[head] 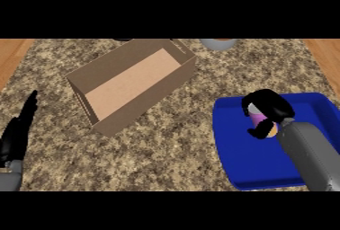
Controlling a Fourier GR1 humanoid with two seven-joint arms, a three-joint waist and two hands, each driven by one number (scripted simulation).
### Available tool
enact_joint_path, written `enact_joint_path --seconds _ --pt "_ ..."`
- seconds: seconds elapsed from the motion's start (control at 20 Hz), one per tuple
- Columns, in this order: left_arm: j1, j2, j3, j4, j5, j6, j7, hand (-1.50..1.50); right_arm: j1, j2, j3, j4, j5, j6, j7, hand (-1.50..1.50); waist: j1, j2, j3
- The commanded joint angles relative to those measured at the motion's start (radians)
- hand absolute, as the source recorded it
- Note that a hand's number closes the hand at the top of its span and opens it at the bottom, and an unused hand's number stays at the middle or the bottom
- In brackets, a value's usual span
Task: Pick the can from the tray and place it in the cardboard box
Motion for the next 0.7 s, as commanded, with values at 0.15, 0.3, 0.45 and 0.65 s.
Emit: enact_joint_path --seconds 0.15,0.3,0.45,0.65 --pt "-0.009 0.017 0.017 0.004 0.008 -0.022 0.008 0.00 0.001 0.150 -0.005 -0.191 0.125 -0.153 0.491 1.50 -0.011 0.005 0.010" --pt "0.035 0.007 0.026 -0.029 0.005 -0.006 -0.002 0.00 0.060 0.195 0.056 -0.366 0.196 -0.137 0.632 1.50 -0.006 0.004 0.011" --pt "0.007 0.038 0.039 -0.010 0.008 -0.037 0.002 0.00 0.040 0.157 0.024 -0.515 0.193 -0.164 0.609 1.50 -0.007 0.007 0.012" --pt "-0.009 -0.014 0.019 0.032 -0.021 -0.004 -0.024 0.00 -0.021 0.199 0.071 -0.647 0.221 -0.110 0.628 1.50 0.003 0.013 0.012"
